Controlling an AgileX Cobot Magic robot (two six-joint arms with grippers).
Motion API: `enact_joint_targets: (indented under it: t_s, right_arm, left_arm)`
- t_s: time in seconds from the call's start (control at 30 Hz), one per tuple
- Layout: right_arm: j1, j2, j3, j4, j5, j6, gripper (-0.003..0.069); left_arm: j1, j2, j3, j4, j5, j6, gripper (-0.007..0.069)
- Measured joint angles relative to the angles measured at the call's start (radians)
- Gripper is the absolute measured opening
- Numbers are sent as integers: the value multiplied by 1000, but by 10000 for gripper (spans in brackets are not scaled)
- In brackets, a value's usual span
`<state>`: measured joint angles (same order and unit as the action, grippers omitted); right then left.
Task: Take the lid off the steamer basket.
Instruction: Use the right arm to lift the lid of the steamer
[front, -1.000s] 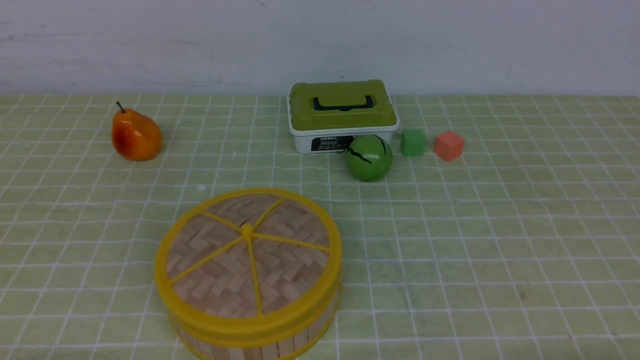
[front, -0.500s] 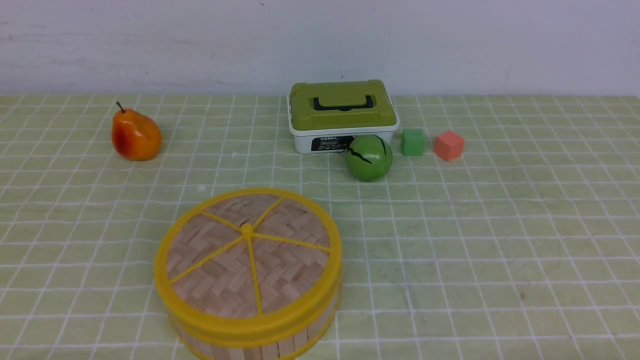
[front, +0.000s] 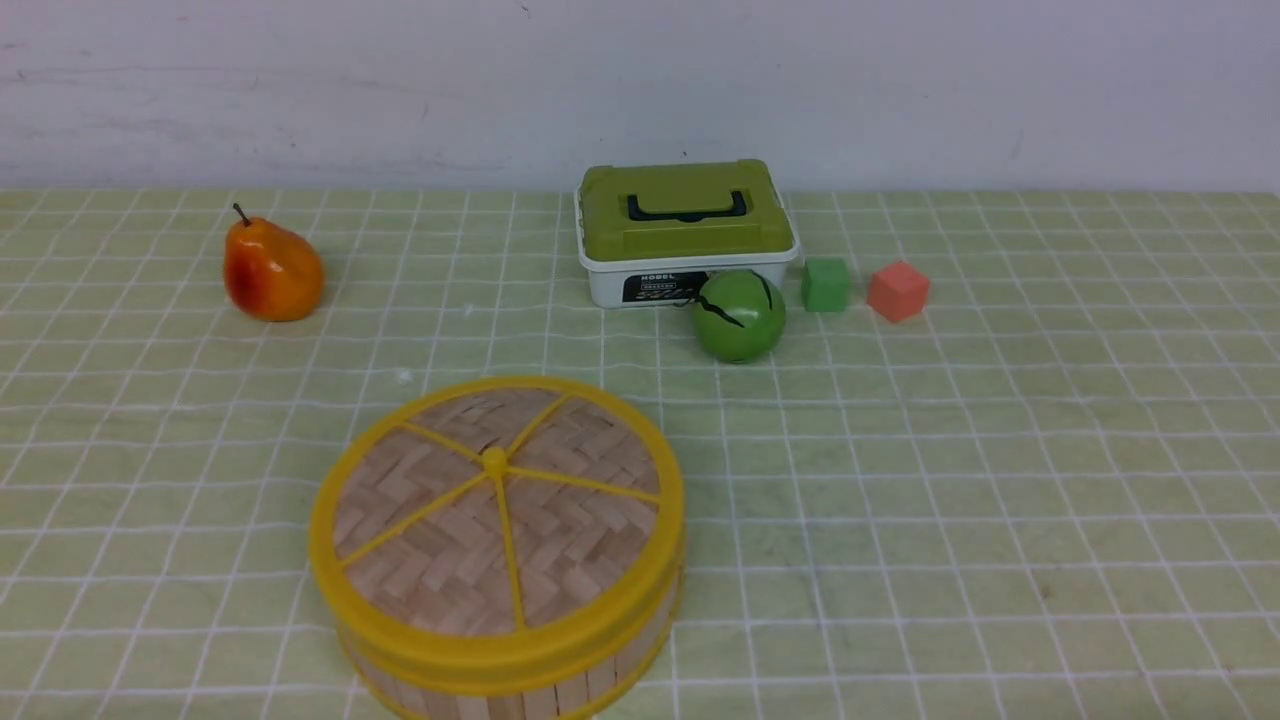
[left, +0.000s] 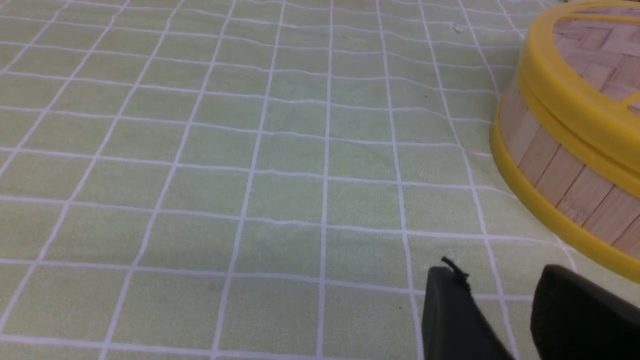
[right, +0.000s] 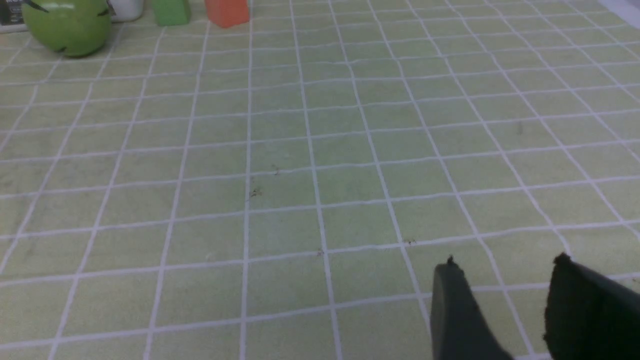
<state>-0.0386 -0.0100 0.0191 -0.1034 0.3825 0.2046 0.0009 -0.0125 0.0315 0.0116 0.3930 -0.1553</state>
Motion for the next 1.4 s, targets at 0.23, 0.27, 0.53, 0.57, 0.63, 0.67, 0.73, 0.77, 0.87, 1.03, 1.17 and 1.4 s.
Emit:
enact_joint_targets:
  t_s: [0.23, 0.27, 0.53, 0.57, 0.63, 0.67, 0.73, 0.77, 0.87, 1.03, 1.17, 1.4]
  right_arm:
    - [0, 0, 0, 17, 0, 0, 241]
    - [0, 0, 0, 31, 0, 1, 241]
    - [0, 0, 6, 688, 8, 325, 241]
    - [0, 0, 7, 740, 8, 346, 241]
    - [0, 0, 7, 771, 2, 365, 241]
    - [0, 0, 7, 776, -4, 368, 241]
    - [0, 0, 7, 745, -8, 369, 241]
    - [0, 0, 7, 729, -8, 369, 241]
    - [0, 0, 7, 667, -7, 357, 241]
    - [0, 0, -48, 623, 0, 214, 228]
    - [0, 91, -280, 585, 125, -32, 87]
    - [51, 557, -831, 621, 575, -558, -22]
  left_arm:
    - [0, 0, 0, 0, 0, 0, 239]
    - [0, 0, 0, 0, 0, 0, 239]
    - [0, 0, 0, 0, 0, 0, 239]
    - [0, 0, 0, 0, 0, 0, 239]
    - [0, 0, 0, 0, 0, 0, 239]
    - [0, 0, 0, 0, 0, 0, 239]
    - [0, 0, 0, 0, 0, 0, 239]
    - [0, 0, 0, 0, 0, 0, 239]
    - [0, 0, 0, 0, 0, 0, 239]
    - [0, 0, 0, 0, 0, 0, 239]
    - [0, 0, 0, 0, 0, 0, 239]
    - [0, 0, 0, 0, 0, 0, 239]
